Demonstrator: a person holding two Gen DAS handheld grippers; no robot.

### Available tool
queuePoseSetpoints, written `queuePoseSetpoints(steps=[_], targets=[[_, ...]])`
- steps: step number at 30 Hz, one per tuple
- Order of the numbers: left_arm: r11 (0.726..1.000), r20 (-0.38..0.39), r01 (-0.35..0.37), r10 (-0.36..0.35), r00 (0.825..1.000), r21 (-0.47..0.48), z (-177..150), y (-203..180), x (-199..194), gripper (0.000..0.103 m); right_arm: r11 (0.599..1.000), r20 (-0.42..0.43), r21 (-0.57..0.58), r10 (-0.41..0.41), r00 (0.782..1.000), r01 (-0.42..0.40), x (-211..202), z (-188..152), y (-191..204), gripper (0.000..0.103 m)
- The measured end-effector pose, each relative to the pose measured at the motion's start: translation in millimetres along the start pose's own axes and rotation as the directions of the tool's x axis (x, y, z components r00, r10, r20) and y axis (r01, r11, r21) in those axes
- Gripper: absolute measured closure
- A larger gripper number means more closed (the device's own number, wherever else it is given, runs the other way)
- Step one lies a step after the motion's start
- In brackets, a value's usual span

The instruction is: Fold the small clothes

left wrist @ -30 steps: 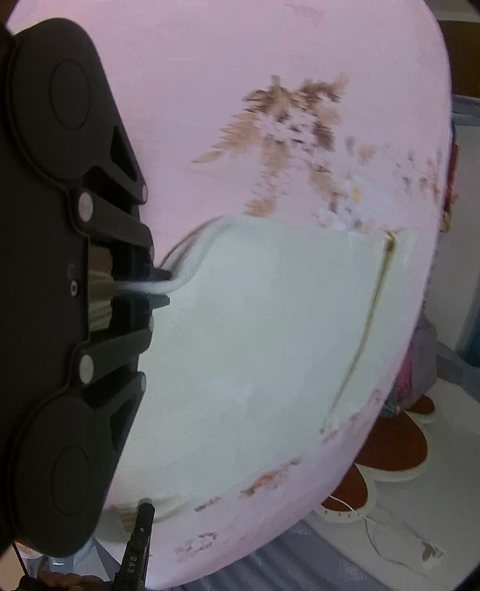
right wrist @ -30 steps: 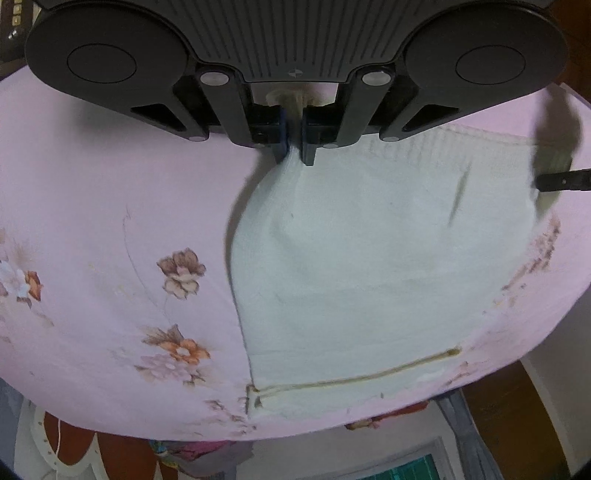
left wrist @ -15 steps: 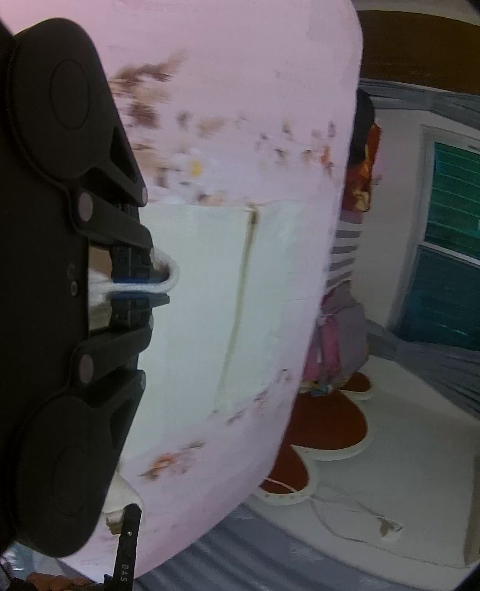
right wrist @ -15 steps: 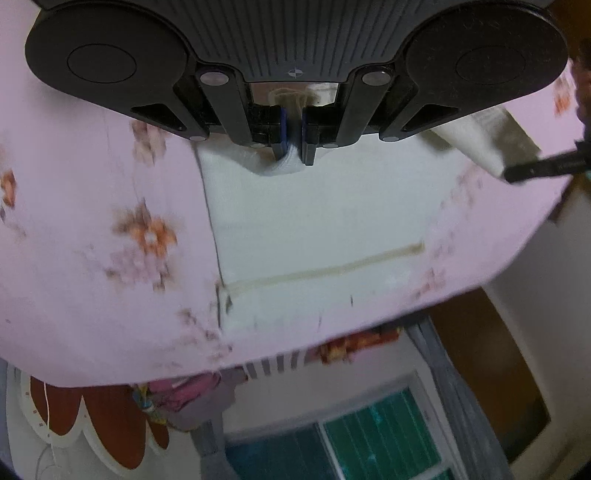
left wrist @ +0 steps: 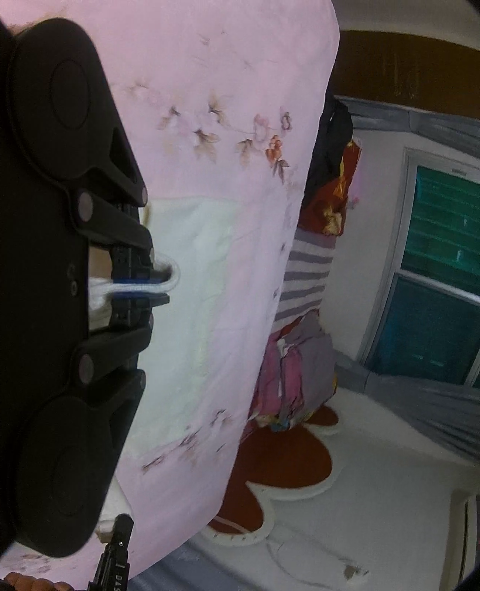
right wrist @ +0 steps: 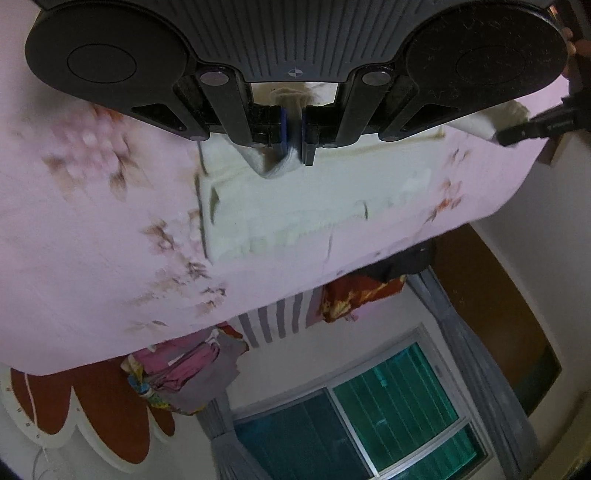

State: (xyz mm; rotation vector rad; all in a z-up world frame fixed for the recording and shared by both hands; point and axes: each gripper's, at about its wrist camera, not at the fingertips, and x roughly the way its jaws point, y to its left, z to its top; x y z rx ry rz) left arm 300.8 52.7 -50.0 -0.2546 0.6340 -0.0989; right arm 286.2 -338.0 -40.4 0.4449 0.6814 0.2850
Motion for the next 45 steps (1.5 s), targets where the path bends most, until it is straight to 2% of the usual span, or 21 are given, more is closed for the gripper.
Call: queuePoseSetpoints(steps=[10,15,20,23,25,26,28,29,31,32,33,38,43,44,45], targets=[[0.994,0.006,-0.084,0.085,0.996,-0.070,40.0,9.9,71.9,0.099,0.998,-0.001,0.066,0.015,1.000,-0.015,83.1,57.9,-24.3,0.097],[0.988,-0.066,-0.122,0.116,0.991,-0.098,46.8,18.5,115.1,0.099,0.990,-0.029,0.139,0.008,1.000,-0.004,126.2,76.8,-44.5,0.097],[0.979,-0.126,-0.175,0.161,0.979,-0.105,49.7,25.9,149.1,0.098,0.983,-0.079,0.185,0.006,0.997,0.009,159.6,85.0,-58.9,0.097],[0.970,-0.159,-0.212,0.192,0.968,-0.118,51.7,29.2,165.2,0.091,0.982,-0.082,0.186,-0.023,0.996,0.038,171.7,86.5,-64.1,0.096],[0.963,-0.153,-0.231,0.210,0.965,-0.135,54.5,31.4,171.1,0.077,0.980,-0.093,0.193,-0.035,0.995,0.052,179.6,88.9,-68.6,0.096],[0.960,-0.138,-0.244,0.225,0.964,-0.137,56.6,31.4,172.0,0.073,0.981,-0.099,0.188,-0.039,0.994,0.058,183.0,90.0,-69.8,0.096],[0.958,-0.118,-0.247,0.231,0.966,-0.148,63.3,32.4,172.9,0.048,0.984,-0.106,0.168,-0.047,0.993,0.065,188.0,92.1,-70.5,0.096],[0.957,-0.103,-0.245,0.232,0.967,-0.153,67.0,32.9,171.7,0.045,0.984,-0.106,0.163,-0.051,0.993,0.068,189.7,93.4,-71.1,0.093],[0.959,-0.068,-0.247,0.239,0.969,-0.139,73.5,32.1,168.0,0.043,0.985,-0.092,0.158,-0.061,0.994,0.075,190.6,96.5,-72.2,0.067],[0.959,-0.057,-0.251,0.246,0.968,-0.130,75.9,31.9,166.7,0.043,0.984,-0.063,0.148,-0.087,0.994,0.096,189.3,99.3,-71.8,0.031],[0.959,-0.046,-0.253,0.250,0.967,-0.128,77.9,32.6,165.0,0.042,0.985,-0.028,0.137,-0.104,0.994,0.107,185.9,101.9,-71.9,0.021],[0.972,-0.054,-0.212,0.208,0.977,-0.105,75.3,41.0,161.7,0.042,0.995,0.000,0.075,-0.063,0.998,0.063,181.2,107.8,-76.4,0.021],[0.982,-0.123,-0.188,0.189,0.974,0.021,59.3,36.3,178.7,0.043,0.999,-0.064,-0.015,-0.049,0.997,0.048,188.5,90.9,-76.2,0.021],[0.982,-0.140,-0.185,0.188,0.972,0.033,55.9,34.8,184.0,0.043,0.998,-0.070,-0.028,-0.052,0.996,0.050,191.8,89.1,-75.0,0.025],[0.981,-0.155,-0.187,0.191,0.969,0.042,52.6,33.6,189.6,0.047,0.998,-0.074,-0.038,-0.051,0.996,0.049,193.7,86.9,-74.9,0.034]])
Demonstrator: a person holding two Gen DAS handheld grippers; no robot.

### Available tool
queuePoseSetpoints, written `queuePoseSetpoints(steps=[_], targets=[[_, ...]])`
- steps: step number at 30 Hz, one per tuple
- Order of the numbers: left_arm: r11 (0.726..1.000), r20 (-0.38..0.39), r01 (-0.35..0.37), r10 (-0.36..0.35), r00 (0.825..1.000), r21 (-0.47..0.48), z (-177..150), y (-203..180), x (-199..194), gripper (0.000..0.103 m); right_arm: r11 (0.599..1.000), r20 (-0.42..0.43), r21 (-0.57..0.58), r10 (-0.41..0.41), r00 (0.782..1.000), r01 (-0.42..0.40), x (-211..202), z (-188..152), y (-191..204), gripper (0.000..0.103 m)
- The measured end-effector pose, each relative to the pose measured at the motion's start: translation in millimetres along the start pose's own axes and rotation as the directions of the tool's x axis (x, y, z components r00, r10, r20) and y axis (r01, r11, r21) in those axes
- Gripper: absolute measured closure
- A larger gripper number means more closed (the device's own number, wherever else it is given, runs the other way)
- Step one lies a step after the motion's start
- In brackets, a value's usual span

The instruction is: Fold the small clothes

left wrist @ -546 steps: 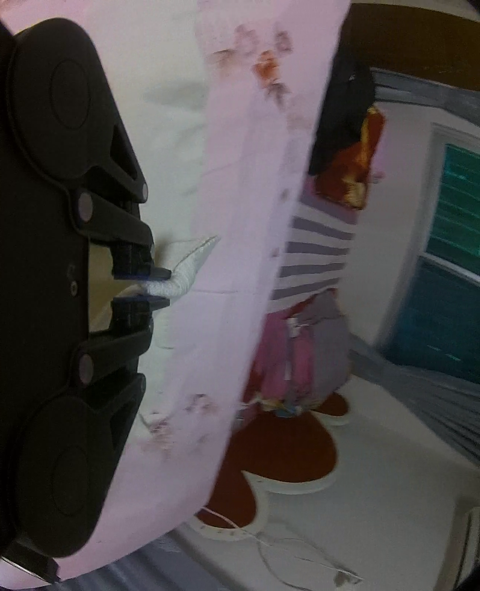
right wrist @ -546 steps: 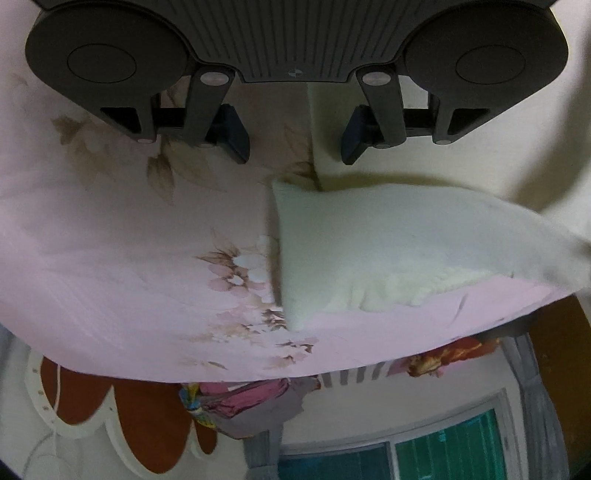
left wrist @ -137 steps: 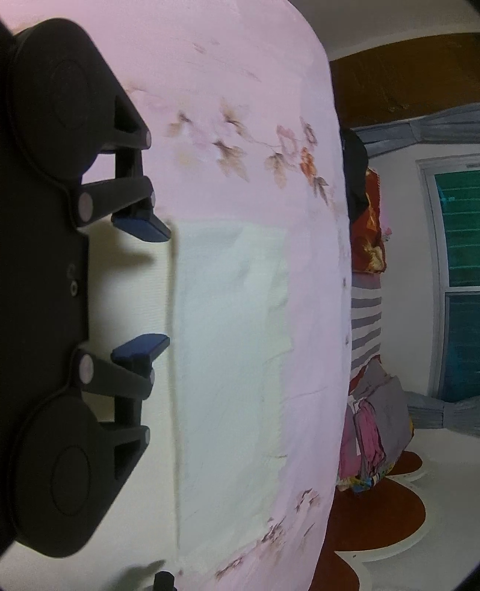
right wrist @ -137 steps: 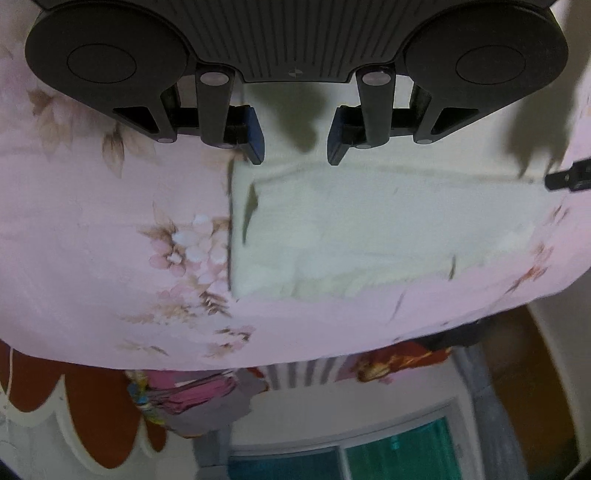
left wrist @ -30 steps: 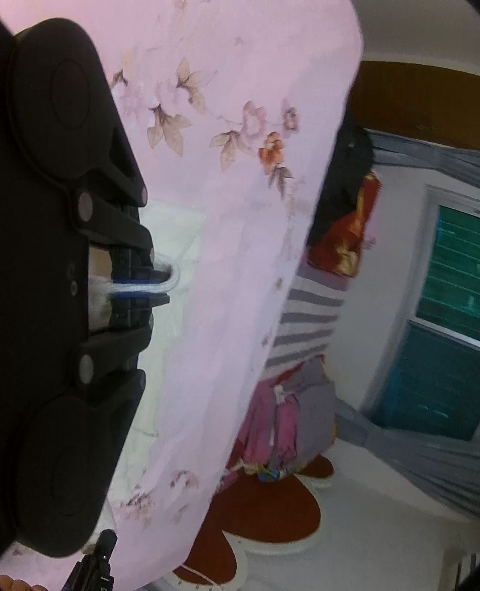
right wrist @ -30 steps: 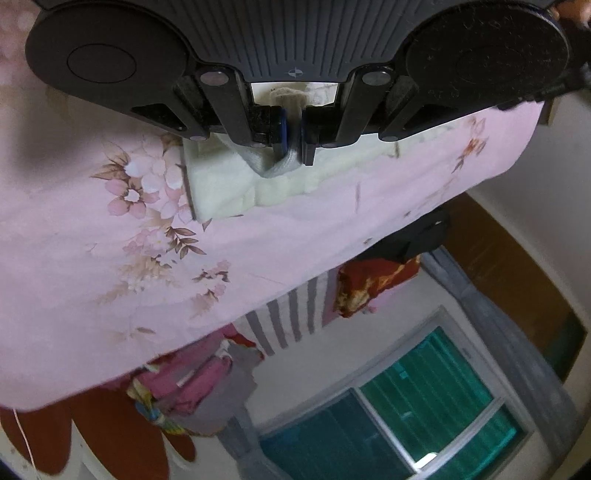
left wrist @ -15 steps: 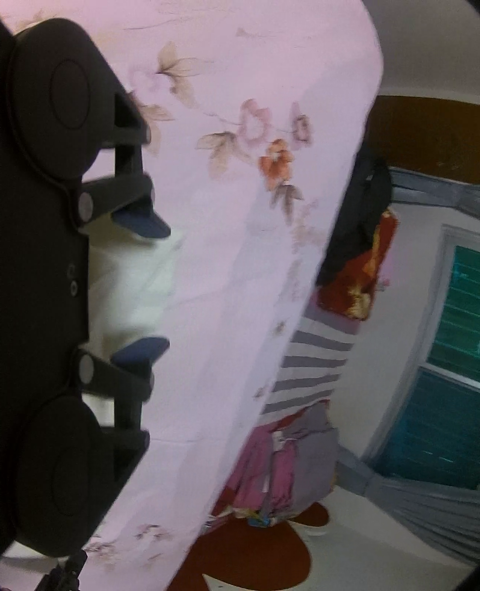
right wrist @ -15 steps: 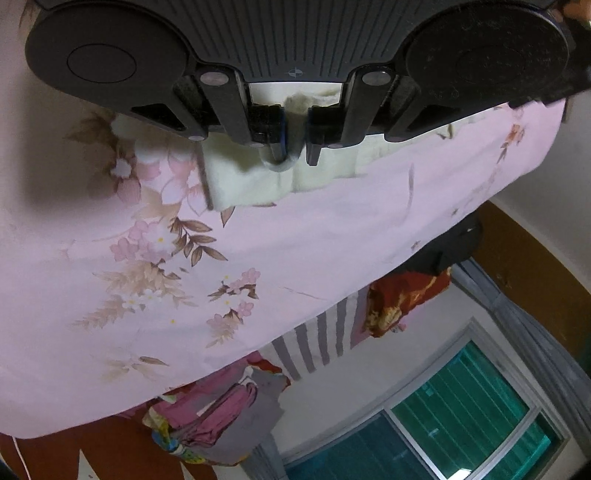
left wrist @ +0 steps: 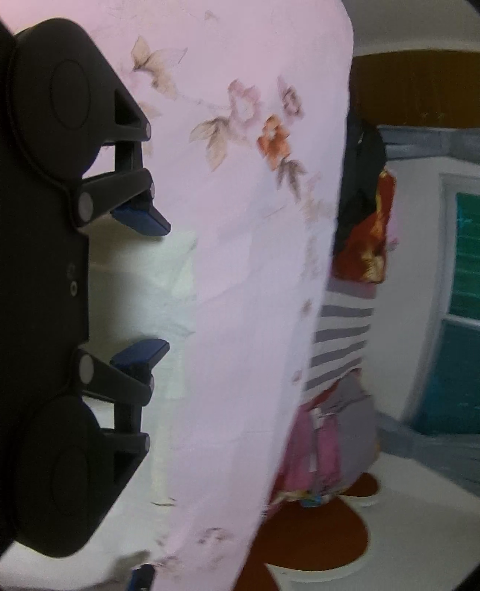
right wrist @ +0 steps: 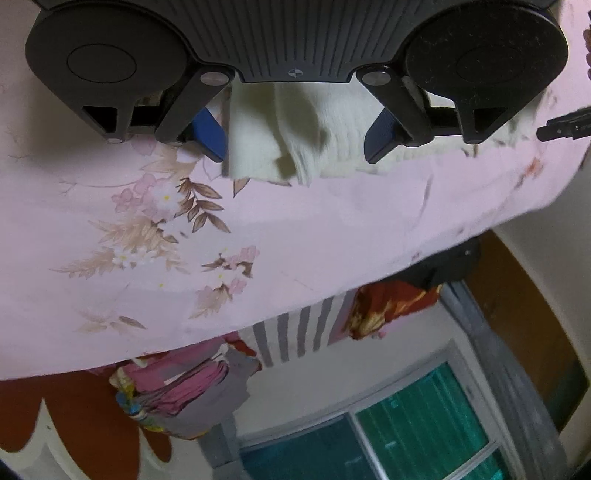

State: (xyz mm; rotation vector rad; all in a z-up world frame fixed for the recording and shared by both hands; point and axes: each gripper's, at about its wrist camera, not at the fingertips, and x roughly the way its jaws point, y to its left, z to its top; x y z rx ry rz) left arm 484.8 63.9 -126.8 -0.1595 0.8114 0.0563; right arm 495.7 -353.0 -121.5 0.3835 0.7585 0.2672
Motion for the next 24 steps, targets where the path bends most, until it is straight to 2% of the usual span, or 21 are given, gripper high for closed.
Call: queuePoseSetpoints(steps=[2,4,5,6,7,8,12,15,17,21,23,24], targets=[[1.000,-0.023,-0.006,0.006,1.000,0.005,-4.6,-0.9,9.8,0.062,1.000,-0.015,-0.006,0.003,1.000,-0.003,5.6,-1.5,1.4,0.047],[1.000,-0.029,-0.011,0.011,1.000,0.005,-8.3,-1.8,14.1,0.091,1.000,-0.027,-0.022,0.002,1.000,-0.003,10.0,-2.3,4.1,0.049],[1.000,-0.024,-0.017,0.017,1.000,0.008,-9.7,-3.3,14.4,0.096,1.000,-0.032,-0.031,-0.001,1.000,0.000,12.9,-1.9,5.0,0.053],[1.000,-0.021,-0.012,0.012,1.000,0.008,-10.7,-4.6,13.7,0.099,0.999,-0.037,-0.045,-0.003,0.999,0.001,15.5,-2.3,6.6,0.076],[1.000,-0.012,-0.014,0.014,1.000,0.011,-11.5,-6.6,11.6,0.099,0.998,-0.051,-0.060,-0.003,0.999,0.000,18.7,-2.6,9.0,0.090],[1.000,0.001,-0.019,0.019,1.000,0.021,-12.8,-8.7,9.7,0.099,0.997,-0.064,-0.071,-0.008,0.998,0.004,21.9,-3.3,9.7,0.097],[0.999,0.059,-0.039,0.039,0.998,0.009,-12.4,-8.6,0.5,0.100,0.996,-0.053,-0.090,-0.004,0.999,-0.001,24.7,-3.2,11.1,0.100],[0.998,0.105,-0.059,0.060,0.993,-0.015,-7.9,-8.0,-5.6,0.100,0.996,0.037,-0.084,-0.013,0.999,0.017,14.0,0.6,15.5,0.101],[0.997,0.102,-0.069,0.070,0.992,-0.019,-5.8,-10.5,-1.2,0.100,0.995,0.062,-0.091,-0.045,0.997,0.050,15.2,2.0,16.9,0.101],[0.993,0.064,-0.112,0.110,0.992,0.025,-14.7,-18.2,17.1,0.099,0.990,-0.009,-0.092,-0.108,0.994,0.107,40.0,-7.6,11.2,0.101],[0.991,0.078,-0.117,0.111,0.991,0.067,-19.3,-22.7,15.3,0.099,0.992,-0.006,-0.066,-0.107,0.994,0.106,39.1,-7.1,10.6,0.100],[0.989,0.079,-0.122,0.116,0.990,0.080,-20.0,-23.5,13.9,0.094,0.993,-0.008,-0.054,-0.103,0.995,0.103,37.8,-5.3,10.7,0.100]])
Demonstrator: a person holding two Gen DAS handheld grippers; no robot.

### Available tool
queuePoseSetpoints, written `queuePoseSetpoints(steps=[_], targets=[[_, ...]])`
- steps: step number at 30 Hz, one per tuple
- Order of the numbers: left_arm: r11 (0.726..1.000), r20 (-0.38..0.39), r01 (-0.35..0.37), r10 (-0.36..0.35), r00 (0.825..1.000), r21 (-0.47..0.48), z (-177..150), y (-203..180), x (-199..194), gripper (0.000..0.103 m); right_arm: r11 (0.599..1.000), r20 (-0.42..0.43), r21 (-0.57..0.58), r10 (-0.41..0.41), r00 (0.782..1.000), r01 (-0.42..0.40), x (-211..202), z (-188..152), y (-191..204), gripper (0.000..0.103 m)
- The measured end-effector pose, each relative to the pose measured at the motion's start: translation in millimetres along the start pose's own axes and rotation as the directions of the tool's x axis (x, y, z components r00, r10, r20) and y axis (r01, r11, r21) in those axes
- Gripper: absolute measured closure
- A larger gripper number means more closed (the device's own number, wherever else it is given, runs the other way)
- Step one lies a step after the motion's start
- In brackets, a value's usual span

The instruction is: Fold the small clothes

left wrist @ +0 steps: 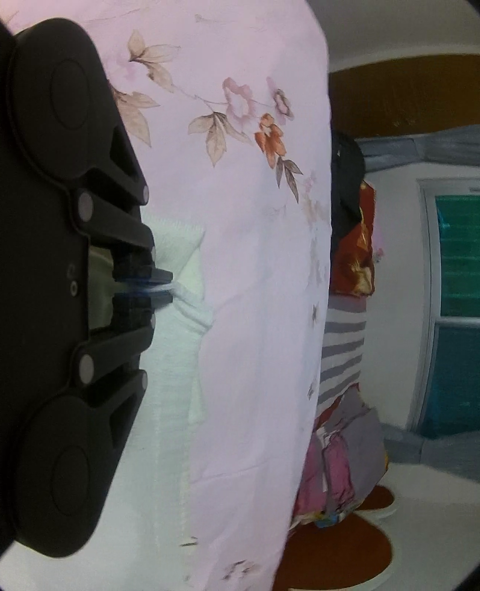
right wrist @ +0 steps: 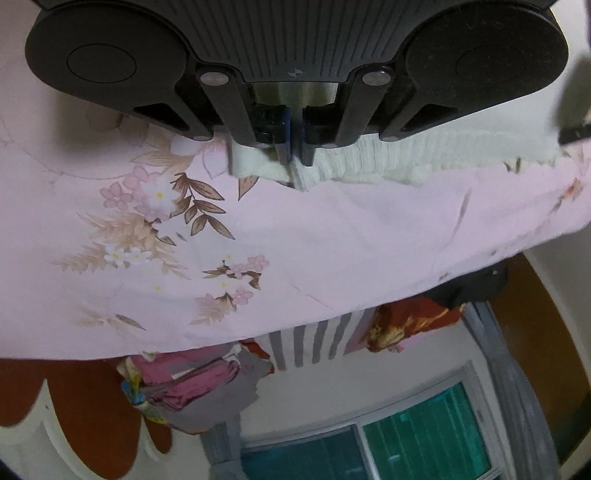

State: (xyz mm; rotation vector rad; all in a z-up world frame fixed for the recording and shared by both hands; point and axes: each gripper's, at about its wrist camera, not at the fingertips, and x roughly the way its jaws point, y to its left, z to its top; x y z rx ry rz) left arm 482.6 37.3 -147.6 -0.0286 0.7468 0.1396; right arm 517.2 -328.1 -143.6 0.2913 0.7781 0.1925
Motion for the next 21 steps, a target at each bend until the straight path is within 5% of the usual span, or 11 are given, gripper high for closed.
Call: queuePoseSetpoints(steps=[2,5,6,8,21], targets=[[1.000,0.001,0.001,-0.001,1.000,0.003,-0.6,1.8,-2.9,0.083,1.000,-0.004,0.009,0.003,1.000,-0.003,-4.4,4.3,-0.7,0.093],[1.000,-0.004,0.011,-0.011,1.000,-0.007,0.6,4.7,-6.0,0.070,1.000,0.028,0.002,-0.014,1.000,0.014,-18.9,7.3,-0.3,0.056],[1.000,-0.004,0.018,-0.018,1.000,-0.013,1.3,5.3,-8.1,0.058,1.000,0.042,-0.003,-0.018,0.999,0.018,-24.2,7.3,1.5,0.054],[1.000,0.012,0.020,-0.020,1.000,-0.013,2.3,4.8,-14.6,0.041,0.999,0.060,-0.029,-0.022,0.998,0.024,-33.7,6.9,8.6,0.054],[0.993,0.023,0.115,-0.115,0.993,-0.004,6.5,-6.2,-56.5,0.031,0.989,0.024,-0.147,0.015,1.000,-0.011,-48.9,-21.9,63.2,0.054]])
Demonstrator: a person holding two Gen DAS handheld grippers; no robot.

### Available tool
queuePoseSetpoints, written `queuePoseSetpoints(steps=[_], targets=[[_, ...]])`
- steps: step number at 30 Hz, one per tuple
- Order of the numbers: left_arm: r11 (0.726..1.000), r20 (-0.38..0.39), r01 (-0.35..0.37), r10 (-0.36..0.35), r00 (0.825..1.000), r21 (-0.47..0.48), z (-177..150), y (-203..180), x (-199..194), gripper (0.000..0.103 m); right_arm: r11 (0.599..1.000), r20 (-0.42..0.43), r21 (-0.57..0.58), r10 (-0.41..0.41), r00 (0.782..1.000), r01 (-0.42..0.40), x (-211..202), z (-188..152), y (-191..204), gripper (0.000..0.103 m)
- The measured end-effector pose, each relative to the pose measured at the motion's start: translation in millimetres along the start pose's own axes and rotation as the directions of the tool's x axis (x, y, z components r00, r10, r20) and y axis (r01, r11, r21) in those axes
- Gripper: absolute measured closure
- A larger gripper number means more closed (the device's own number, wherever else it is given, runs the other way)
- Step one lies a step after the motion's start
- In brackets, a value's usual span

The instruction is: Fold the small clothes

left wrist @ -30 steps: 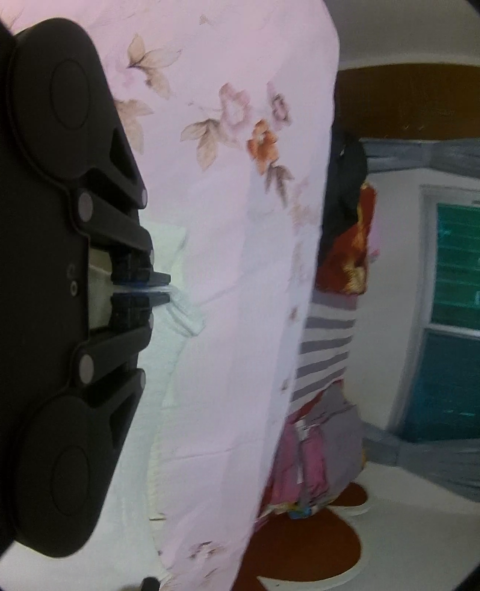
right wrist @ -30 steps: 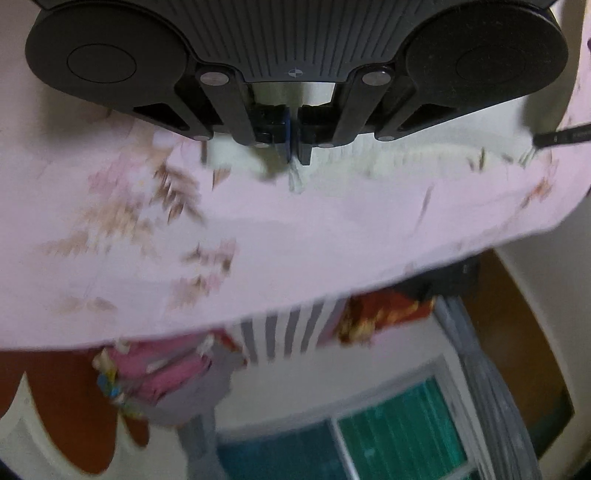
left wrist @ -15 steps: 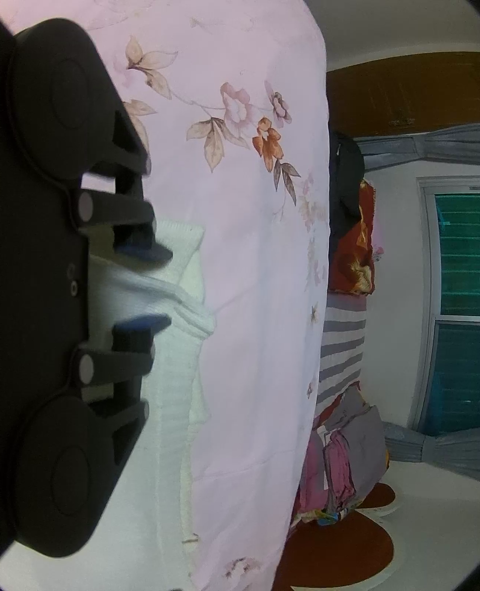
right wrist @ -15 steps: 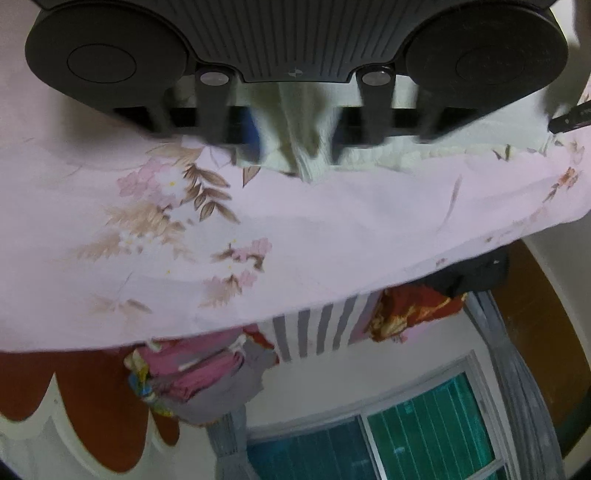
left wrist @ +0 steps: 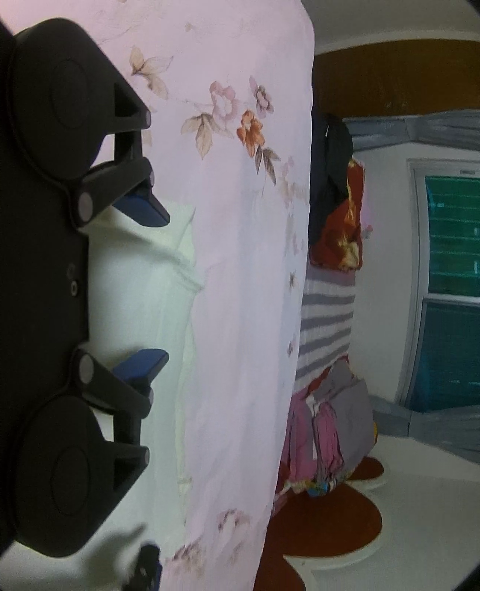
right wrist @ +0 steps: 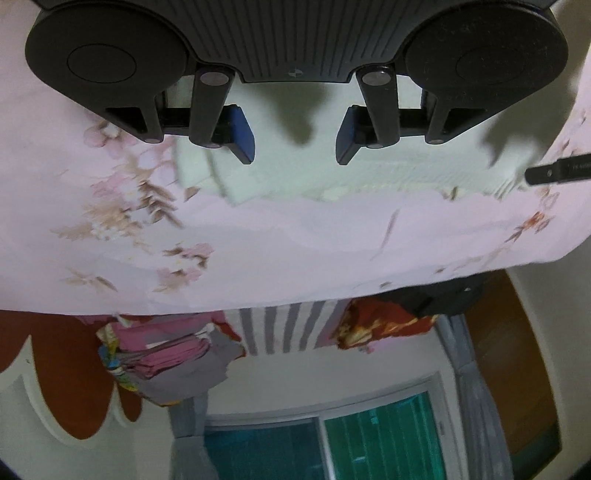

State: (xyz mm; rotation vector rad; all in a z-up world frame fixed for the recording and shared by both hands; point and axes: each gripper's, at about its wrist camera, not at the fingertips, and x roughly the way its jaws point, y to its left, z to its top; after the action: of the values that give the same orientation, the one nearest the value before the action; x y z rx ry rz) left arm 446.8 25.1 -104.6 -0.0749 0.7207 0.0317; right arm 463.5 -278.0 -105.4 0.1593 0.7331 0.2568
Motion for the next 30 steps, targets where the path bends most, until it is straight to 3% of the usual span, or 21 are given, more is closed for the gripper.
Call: queuePoseSetpoints(steps=[7,13,16,20,23,25,30], targets=[[0.998,-0.022,0.057,-0.057,0.998,0.005,-25.0,-10.1,-11.7,0.031,0.999,-0.027,-0.012,0.035,0.999,-0.035,1.5,-17.5,21.2,0.054],[1.000,-0.073,0.009,-0.007,0.997,0.030,-51.7,1.4,-2.0,0.032,0.999,-0.057,-0.030,0.027,0.998,-0.029,1.2,-37.8,28.6,0.054],[0.999,-0.057,-0.012,0.014,0.998,0.035,-60.5,14.8,-2.3,0.030,0.999,-0.060,-0.037,-0.012,0.998,0.010,-1.4,-47.6,17.4,0.054],[0.999,-0.088,-0.031,0.027,0.996,-0.041,-61.0,35.7,-0.4,0.022,0.997,-0.043,-0.040,-0.062,0.997,0.060,-12.5,-54.4,-3.6,0.054],[0.999,-0.084,-0.034,0.031,0.996,-0.035,-60.2,35.1,-4.2,0.024,0.992,-0.029,-0.067,-0.104,0.994,0.102,-17.4,-61.9,-8.4,0.054],[0.999,-0.075,-0.034,0.033,0.997,-0.006,-60.3,29.1,-10.0,0.031,0.991,-0.027,-0.066,-0.117,0.993,0.115,-19.8,-62.5,-7.2,0.054],[1.000,-0.055,-0.001,0.001,0.998,-0.005,-64.9,19.2,-35.9,0.032,0.997,-0.011,-0.029,-0.067,0.998,0.067,-39.4,-64.5,3.7,0.054]])
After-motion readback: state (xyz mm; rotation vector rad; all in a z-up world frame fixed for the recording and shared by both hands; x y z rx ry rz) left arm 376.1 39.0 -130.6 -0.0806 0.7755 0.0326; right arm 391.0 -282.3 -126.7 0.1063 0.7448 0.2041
